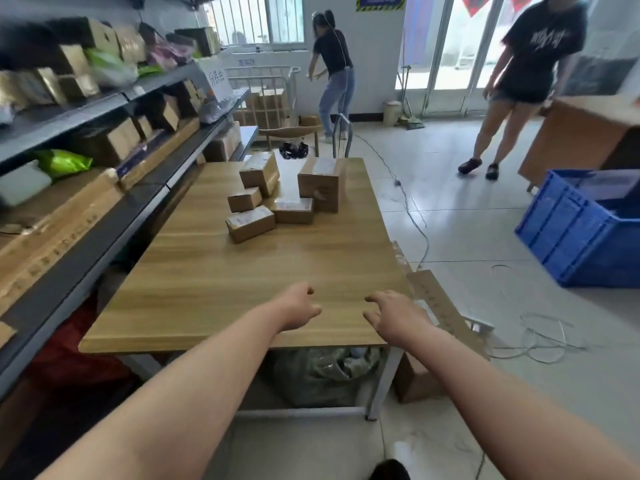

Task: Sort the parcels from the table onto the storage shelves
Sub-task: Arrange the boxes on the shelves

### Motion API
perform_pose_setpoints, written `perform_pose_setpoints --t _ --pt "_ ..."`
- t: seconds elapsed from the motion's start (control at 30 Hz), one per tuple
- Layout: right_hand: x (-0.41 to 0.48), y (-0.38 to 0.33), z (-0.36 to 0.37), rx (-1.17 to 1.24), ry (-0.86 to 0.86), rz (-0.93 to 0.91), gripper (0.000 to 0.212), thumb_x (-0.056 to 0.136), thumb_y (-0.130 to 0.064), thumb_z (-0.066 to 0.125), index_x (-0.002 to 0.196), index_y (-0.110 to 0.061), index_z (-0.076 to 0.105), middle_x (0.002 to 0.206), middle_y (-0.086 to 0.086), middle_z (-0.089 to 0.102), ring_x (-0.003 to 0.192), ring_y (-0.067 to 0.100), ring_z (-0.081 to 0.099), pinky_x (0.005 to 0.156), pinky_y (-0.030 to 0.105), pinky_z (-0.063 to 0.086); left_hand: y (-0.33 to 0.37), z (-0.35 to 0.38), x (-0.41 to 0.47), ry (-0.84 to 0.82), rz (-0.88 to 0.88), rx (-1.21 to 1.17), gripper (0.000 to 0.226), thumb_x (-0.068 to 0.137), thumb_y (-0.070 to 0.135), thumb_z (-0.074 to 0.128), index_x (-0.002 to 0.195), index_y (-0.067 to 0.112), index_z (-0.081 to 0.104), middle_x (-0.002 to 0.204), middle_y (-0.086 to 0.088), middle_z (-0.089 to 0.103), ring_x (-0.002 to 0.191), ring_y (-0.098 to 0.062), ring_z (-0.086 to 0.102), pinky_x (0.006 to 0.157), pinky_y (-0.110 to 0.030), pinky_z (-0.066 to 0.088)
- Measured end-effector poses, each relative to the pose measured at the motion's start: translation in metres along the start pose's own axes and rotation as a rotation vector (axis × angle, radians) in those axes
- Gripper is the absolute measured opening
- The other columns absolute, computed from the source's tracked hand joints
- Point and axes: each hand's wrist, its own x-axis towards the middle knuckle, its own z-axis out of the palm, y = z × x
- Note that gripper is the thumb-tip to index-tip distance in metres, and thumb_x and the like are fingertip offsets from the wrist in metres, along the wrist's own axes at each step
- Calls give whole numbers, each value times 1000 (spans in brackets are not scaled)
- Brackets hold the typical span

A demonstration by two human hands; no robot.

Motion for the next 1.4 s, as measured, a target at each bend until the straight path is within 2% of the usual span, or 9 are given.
perform_pose_setpoints --t 0.13,0.43,0.63,0.73,0.9,1.1,1.23,1.3,1.4 --pt "60 12 -19 14 51 -19 40 98 -38 46 136 -27 48 139 -1 48 123 21 50 90 34 41 21 -21 50 20 30 37 54 94 32 61 143 18 43 146 -8 45 129 -27 46 105 -34 39" --pt "243 40 -81 90 65 -89 39 97 -35 47 134 -24 51 137 4 51 124 25 49 98 37 41 76 -87 191 149 -65 56 54 93 32 61 143 21 43 147 -5 45 131 -24 44 102 -33 38" --pt "350 63 -120 72 67 -103 40 97 -38 46 135 -27 49 137 0 51 124 23 49 86 34 40 105 -125 276 227 -127 83 57 94 35 59 146 23 38 148 -5 44 132 -25 44 102 -37 39" --pt "393 59 -125 121 26 -117 41 97 -37 46 137 -25 48 139 1 50 125 23 48 97 40 42 107 -142 316 237 -131 110 58 95 34 58 147 22 36 149 -6 41 132 -26 43 103 -38 38" --pt "457 41 -121 159 2 -107 45 97 -37 49 140 -24 45 142 2 47 129 23 44 100 39 39 97 -168 386 268 -146 105 56 96 32 57 147 21 36 151 -4 39 136 -25 39 109 -40 36" --pt "525 22 -103 272 -23 -8 55 97 -35 50 147 -22 32 153 6 29 137 27 35 109 42 32 88 -183 473 338 -108 -27 59 97 24 56 150 23 31 152 -7 36 135 -29 39 108 -43 36" --pt "561 13 -89 318 -16 52 61 97 -35 48 151 -30 20 160 12 6 144 33 21 114 47 26 81 -184 512 359 -118 -24 62 98 22 53 152 29 24 149 -9 36 133 -31 41 106 -44 39" --pt "571 9 -80 334 -6 60 62 98 -38 46 152 -33 16 161 11 -3 144 34 20 113 48 27 76 -184 523 309 -127 9 61 100 25 50 153 32 22 151 -9 35 135 -31 38 109 -44 36" --pt "577 7 -63 463 -15 96 57 100 -39 41 151 -36 17 161 10 1 143 34 24 114 47 28 65 -182 535 240 -116 -18 56 100 28 50 151 33 28 150 -8 40 133 -29 42 110 -44 36"
